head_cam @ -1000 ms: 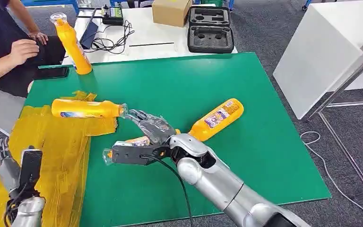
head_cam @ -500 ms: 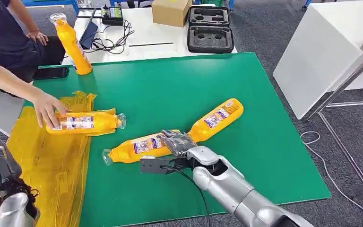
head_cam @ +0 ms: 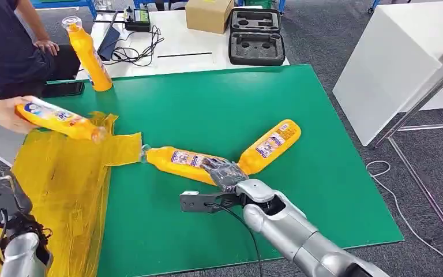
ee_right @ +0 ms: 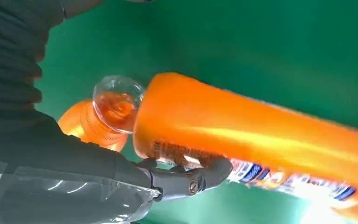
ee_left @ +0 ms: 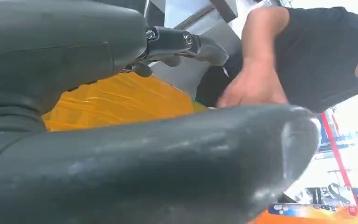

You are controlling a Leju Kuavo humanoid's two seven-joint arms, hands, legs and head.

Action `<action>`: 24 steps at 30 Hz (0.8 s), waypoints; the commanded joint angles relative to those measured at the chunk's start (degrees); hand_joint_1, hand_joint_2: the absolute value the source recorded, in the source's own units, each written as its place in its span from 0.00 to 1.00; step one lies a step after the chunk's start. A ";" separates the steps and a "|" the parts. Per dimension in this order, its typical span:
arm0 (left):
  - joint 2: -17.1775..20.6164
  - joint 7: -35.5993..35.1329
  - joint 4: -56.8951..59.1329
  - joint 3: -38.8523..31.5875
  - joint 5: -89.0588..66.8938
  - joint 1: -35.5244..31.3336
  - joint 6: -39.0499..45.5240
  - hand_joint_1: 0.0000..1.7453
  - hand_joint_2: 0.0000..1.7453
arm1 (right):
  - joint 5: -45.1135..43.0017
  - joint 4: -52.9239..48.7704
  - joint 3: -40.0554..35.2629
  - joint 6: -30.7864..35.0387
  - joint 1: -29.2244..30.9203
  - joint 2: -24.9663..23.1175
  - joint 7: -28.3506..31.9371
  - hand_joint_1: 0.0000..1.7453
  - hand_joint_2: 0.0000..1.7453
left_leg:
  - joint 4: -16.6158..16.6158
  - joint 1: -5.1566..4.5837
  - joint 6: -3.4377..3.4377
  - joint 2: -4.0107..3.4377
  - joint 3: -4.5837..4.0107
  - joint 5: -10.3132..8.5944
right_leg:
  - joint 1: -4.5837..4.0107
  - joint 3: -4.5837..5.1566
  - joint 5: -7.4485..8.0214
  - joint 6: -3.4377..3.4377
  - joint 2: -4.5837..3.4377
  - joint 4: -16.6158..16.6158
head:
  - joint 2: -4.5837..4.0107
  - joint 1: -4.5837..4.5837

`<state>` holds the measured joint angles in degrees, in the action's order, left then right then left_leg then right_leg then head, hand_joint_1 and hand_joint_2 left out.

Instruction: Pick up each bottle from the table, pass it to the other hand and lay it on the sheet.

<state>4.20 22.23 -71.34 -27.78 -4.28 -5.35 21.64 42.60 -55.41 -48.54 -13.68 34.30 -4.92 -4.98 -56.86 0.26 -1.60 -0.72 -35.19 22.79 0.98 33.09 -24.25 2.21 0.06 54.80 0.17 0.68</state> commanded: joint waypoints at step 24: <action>-0.68 -0.06 3.01 0.49 0.21 -2.38 -0.04 0.00 0.00 | -0.13 2.92 -1.35 -0.44 0.21 1.77 -0.09 0.00 1.00 | 0.04 0.04 0.07 0.23 0.25 0.06 | -0.04 -0.31 -0.10 -0.10 0.19 -0.05 | 0.00 0.02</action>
<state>4.20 22.23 -71.34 -27.50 -4.22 -5.40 21.64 42.60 -55.41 -48.57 -13.68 34.31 -4.42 -4.98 -56.86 0.26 -1.60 -0.73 -35.15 22.80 0.98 33.06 -24.25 2.21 0.06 54.80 0.18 0.70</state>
